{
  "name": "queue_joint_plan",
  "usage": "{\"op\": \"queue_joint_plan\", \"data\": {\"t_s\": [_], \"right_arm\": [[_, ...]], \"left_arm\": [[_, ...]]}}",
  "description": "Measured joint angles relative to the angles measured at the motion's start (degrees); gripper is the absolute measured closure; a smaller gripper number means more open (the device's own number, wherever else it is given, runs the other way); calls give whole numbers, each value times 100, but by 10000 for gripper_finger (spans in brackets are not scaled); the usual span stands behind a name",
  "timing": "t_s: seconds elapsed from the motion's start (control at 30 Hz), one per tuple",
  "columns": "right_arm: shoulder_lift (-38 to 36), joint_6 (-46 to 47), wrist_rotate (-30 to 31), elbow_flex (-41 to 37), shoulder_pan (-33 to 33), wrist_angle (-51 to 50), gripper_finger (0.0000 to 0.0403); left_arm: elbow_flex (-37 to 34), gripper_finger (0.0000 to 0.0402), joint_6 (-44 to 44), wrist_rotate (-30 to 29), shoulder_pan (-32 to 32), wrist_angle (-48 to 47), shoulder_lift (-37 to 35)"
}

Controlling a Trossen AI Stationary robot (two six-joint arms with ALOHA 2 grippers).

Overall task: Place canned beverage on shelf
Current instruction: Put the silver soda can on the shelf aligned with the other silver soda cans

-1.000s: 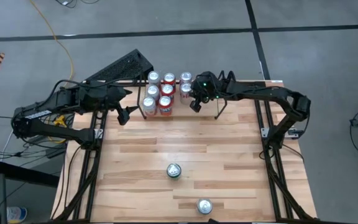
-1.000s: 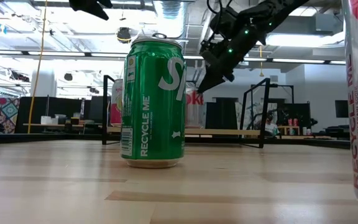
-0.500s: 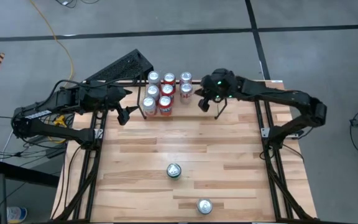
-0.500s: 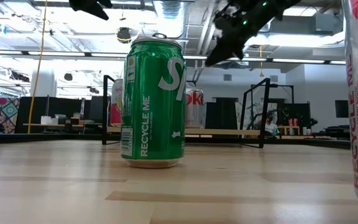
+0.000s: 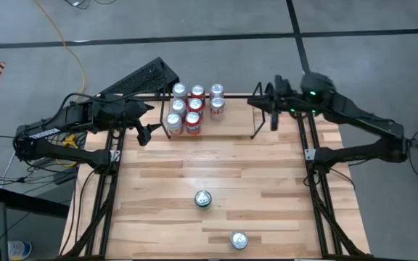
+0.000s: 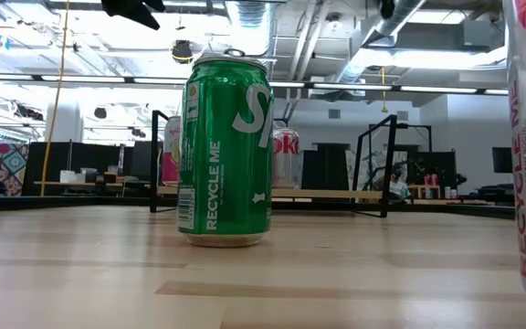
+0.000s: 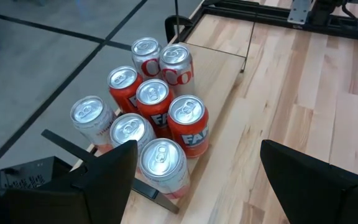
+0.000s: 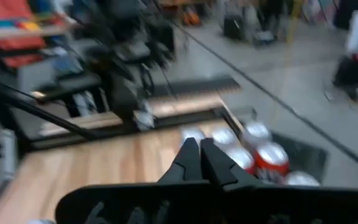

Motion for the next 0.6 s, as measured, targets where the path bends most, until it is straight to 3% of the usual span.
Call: {"op": "queue_joint_plan", "data": {"t_s": [0.07,0.2,0.3,0.47,0.6], "right_arm": [[-187,19,-34,0,106,106,400],[-419,28,-11,0,398,289,381],[-514,104,-14,0,646,285,353],[-542,412,-11,0,1131,285,305],[-519,769,-7,0,1448,295,275]], "left_arm": [[0,77,261,-24,0,2,0],[-1,77,2281,-146,4,-3,0],[0,77,3083,-132,2,-11,0],[0,77,3209,-114,2,1,0],[2,77,2400,30,1,208,50]]}}
